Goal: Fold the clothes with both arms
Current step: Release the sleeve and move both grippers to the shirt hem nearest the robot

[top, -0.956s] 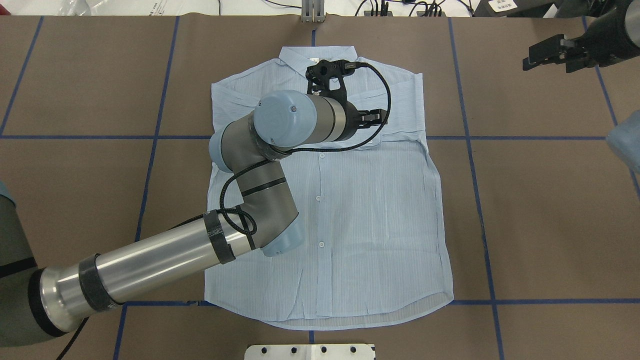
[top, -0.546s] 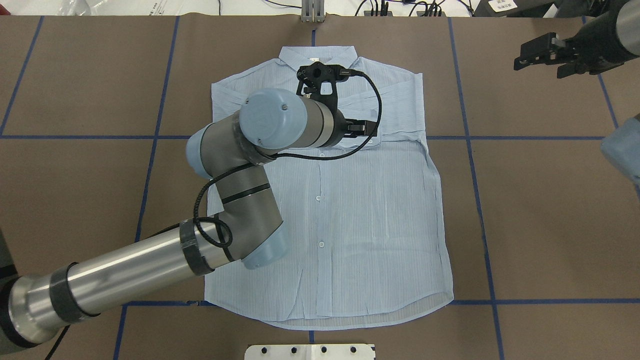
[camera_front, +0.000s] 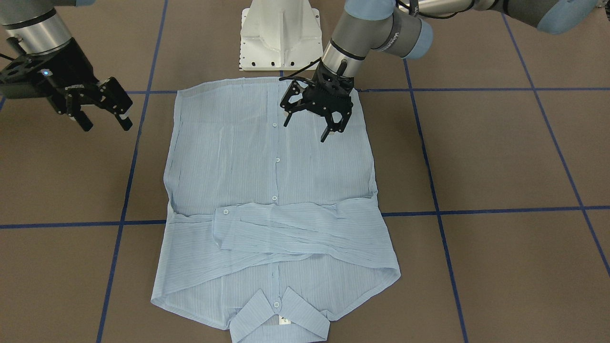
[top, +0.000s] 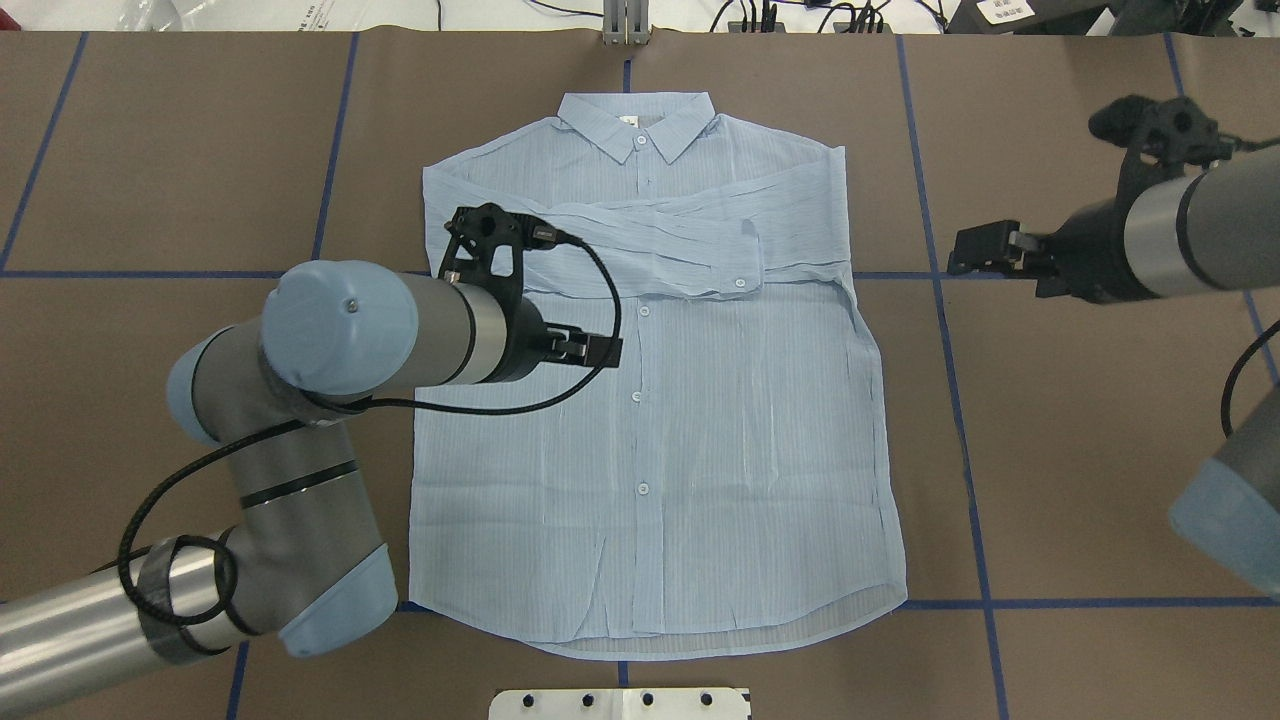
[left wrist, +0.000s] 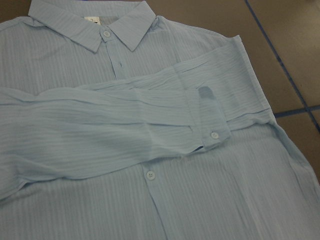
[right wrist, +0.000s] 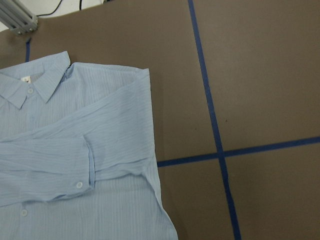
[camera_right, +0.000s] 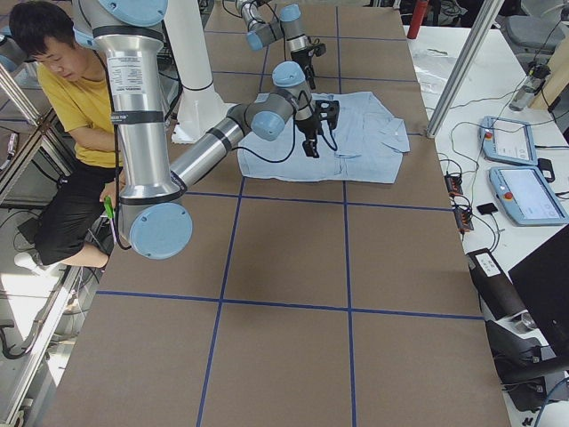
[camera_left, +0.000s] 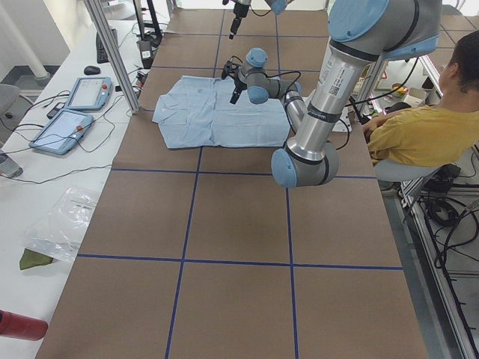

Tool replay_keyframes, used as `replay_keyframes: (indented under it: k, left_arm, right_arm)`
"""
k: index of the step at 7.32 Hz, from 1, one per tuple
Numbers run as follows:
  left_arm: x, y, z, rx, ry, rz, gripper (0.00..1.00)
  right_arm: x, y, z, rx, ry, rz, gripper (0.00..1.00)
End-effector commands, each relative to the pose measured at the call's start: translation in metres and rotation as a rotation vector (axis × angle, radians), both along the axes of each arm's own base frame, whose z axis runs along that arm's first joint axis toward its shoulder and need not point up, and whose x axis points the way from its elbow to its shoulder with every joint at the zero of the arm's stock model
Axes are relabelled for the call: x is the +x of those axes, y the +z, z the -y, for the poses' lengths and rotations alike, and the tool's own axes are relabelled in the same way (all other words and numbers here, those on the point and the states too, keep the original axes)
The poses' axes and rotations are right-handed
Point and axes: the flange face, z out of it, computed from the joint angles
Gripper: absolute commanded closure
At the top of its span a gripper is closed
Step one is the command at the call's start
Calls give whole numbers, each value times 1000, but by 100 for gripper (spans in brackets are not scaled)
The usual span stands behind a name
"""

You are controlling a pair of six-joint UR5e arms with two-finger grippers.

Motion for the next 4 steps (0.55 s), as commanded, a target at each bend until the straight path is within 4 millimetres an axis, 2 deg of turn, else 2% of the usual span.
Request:
replay_keyframes:
  k: [1,2,3,4]
  left_arm:
    - [-5,72,-65,-53,-16,83,0]
    - [2,102,-93,-111,-67,108,0]
    - [1,112,-113,-153,-58,109,0]
    - [3,136,-130,-174,-46,147,0]
  right_arm:
    - [-44,1,-90,-47,11,-5,0]
    - [-60,11,-119,-40,16,-38,0]
    - [-71,14,-132,-29,20,-49,0]
    - [-73,15,-135,-30,15,-50,0]
